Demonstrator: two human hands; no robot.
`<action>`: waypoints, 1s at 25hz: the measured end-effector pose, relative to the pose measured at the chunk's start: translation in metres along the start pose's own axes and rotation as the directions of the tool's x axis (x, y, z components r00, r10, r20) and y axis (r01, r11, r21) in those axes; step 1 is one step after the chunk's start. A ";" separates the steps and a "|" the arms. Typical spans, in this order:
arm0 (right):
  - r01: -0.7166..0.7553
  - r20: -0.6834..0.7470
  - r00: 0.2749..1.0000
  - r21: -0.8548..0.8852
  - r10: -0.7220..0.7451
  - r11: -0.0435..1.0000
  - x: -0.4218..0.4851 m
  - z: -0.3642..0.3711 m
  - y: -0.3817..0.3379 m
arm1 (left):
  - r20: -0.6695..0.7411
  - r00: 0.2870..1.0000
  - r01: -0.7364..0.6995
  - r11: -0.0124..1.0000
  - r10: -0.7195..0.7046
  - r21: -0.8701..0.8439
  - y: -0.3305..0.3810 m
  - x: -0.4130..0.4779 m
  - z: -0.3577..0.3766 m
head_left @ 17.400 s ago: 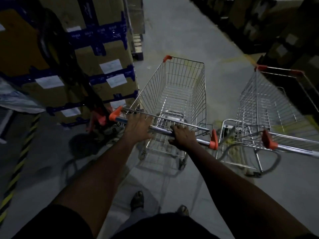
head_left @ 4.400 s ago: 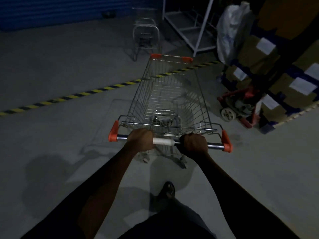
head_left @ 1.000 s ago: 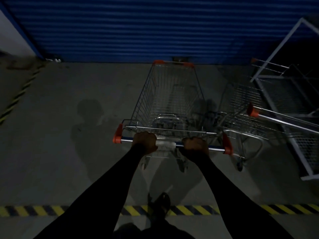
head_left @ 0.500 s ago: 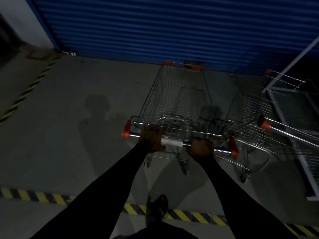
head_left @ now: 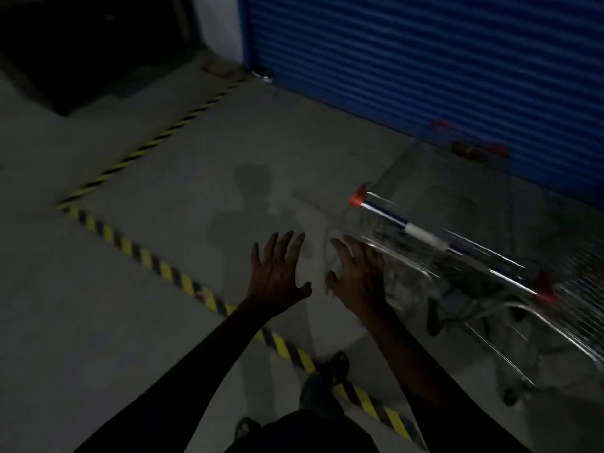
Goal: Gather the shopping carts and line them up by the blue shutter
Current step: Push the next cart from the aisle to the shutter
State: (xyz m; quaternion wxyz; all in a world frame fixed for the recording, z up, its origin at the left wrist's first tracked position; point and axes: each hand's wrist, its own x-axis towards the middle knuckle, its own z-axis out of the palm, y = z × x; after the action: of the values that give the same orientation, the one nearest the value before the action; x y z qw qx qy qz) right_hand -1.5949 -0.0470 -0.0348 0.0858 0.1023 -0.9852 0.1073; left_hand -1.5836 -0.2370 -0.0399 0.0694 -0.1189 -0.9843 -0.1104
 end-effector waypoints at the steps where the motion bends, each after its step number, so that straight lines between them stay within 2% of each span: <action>1: 0.077 0.016 0.997 0.030 -0.078 0.997 -0.004 0.006 -0.037 | -0.016 0.995 0.095 0.995 -0.095 0.014 -0.027 -0.036 -0.010; 4: 0.265 0.097 0.957 0.088 -0.273 0.960 -0.015 0.029 -0.139 | -0.060 0.926 0.374 0.927 -0.372 0.025 -0.103 -0.138 -0.035; 6: 0.412 0.134 0.894 0.132 -0.428 0.902 -0.026 0.043 -0.209 | -0.083 0.827 0.560 0.828 -0.557 0.026 -0.146 -0.209 -0.056; 8: 0.562 0.133 0.801 0.166 -0.583 0.810 -0.039 0.051 -0.277 | -0.113 0.710 0.701 0.712 -0.695 0.023 -0.180 -0.273 -0.075; 12: 0.809 0.129 0.535 0.206 -0.835 0.550 -0.073 0.054 -0.422 | -0.184 0.429 0.894 0.445 -0.884 -0.053 -0.222 -0.386 -0.105; 16: 0.911 0.130 0.266 0.289 -0.955 0.293 -0.131 0.067 -0.552 | -0.237 0.133 0.979 0.165 -0.962 -0.120 -0.240 -0.493 -0.118; 19: 0.925 0.122 0.079 0.361 -0.989 0.118 -0.186 0.084 -0.636 | -0.255 -0.085 0.983 -0.039 -0.963 -0.181 -0.257 -0.573 -0.126; 21: 0.919 0.105 -0.026 0.395 -0.994 0.018 -0.222 0.098 -0.695 | -0.267 -0.196 0.970 -0.146 -0.944 -0.196 -0.277 -0.626 -0.138; 25: 0.865 0.039 -0.204 0.475 -0.978 -0.161 -0.301 0.119 -0.836 | -0.281 -0.368 0.927 -0.326 -0.887 -0.185 -0.329 -0.736 -0.181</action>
State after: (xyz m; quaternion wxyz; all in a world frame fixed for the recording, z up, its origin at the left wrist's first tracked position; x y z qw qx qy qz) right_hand -1.1381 -0.8187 -0.0442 -0.0805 0.8346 -0.5319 0.1189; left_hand -0.9380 -0.7522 -0.0515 0.1125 0.7544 -0.6424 -0.0737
